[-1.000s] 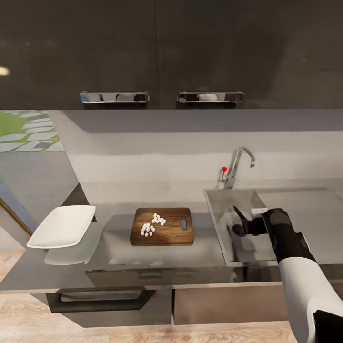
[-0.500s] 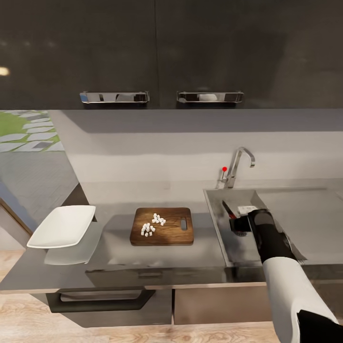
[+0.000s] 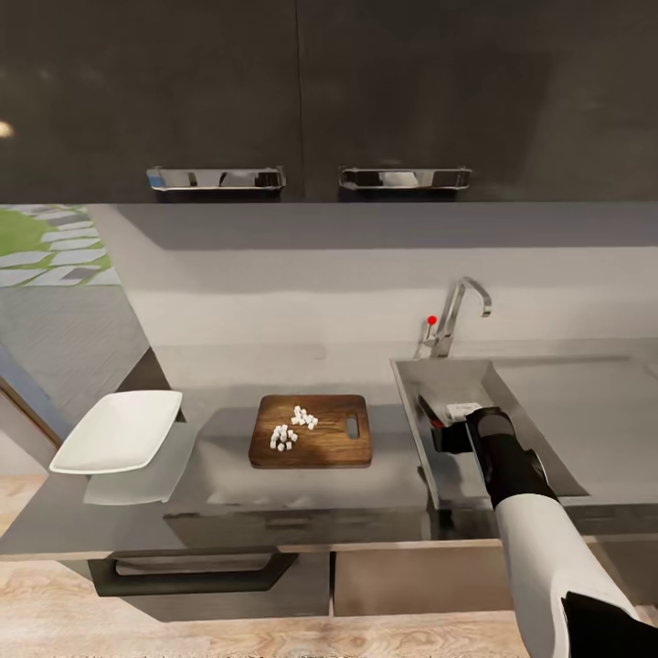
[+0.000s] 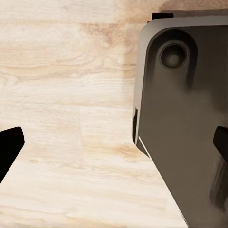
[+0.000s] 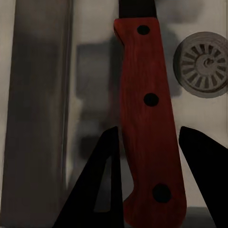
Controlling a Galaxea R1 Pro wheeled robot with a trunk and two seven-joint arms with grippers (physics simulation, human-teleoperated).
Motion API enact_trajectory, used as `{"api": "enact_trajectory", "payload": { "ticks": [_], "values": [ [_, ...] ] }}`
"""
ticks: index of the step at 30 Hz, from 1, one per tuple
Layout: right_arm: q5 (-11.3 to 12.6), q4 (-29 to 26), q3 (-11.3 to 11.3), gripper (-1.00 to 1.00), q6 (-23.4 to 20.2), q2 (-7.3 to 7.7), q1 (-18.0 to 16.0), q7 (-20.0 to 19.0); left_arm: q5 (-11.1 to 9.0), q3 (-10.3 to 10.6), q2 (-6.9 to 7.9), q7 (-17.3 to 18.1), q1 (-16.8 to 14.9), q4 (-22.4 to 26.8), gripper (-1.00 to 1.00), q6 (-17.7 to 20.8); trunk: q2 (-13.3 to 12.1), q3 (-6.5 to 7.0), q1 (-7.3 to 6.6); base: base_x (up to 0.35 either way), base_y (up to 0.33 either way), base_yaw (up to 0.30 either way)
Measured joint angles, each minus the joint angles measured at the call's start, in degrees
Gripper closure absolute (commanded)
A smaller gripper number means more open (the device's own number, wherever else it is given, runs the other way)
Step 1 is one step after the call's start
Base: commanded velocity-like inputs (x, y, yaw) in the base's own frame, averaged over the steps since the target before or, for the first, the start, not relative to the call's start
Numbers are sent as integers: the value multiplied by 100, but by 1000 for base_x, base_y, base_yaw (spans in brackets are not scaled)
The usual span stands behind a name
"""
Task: In the kitchen, take the Vidalia onion out of the sink, dice it on the chopping board with the paring knife, put the diced onion into the bowl on the countertop, then place both the paring knife and the chopping board into the sink.
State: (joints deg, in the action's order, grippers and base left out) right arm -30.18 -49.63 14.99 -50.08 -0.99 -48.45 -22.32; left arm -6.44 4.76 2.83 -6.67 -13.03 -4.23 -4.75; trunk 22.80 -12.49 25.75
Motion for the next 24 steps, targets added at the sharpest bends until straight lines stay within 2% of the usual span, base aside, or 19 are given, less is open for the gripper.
{"api": "enact_trajectory", "payload": {
  "ticks": [9, 16, 17, 24],
  "values": [
    [2, 3, 2, 100, -1, 4, 0, 115, 0, -31, 5, 1, 4, 0, -100, 1, 1, -83, -1, 115, -124, 0],
    [9, 4, -8, 100, 1, 1, 0, 116, 0, -40, 14, 0, 4, 0, -100, 0, 0, -144, 0, 24, -25, 0],
    [10, 4, -9, -100, 1, 1, 0, 116, 0, -40, 16, 0, 3, 0, -100, 0, 1, -147, 0, 2, -2, 0],
    [11, 0, -7, -100, -4, -8, 0, 98, 0, -40, 17, 0, 4, 0, -100, 0, 1, -151, 0, 0, 0, 0]
  ]
}}
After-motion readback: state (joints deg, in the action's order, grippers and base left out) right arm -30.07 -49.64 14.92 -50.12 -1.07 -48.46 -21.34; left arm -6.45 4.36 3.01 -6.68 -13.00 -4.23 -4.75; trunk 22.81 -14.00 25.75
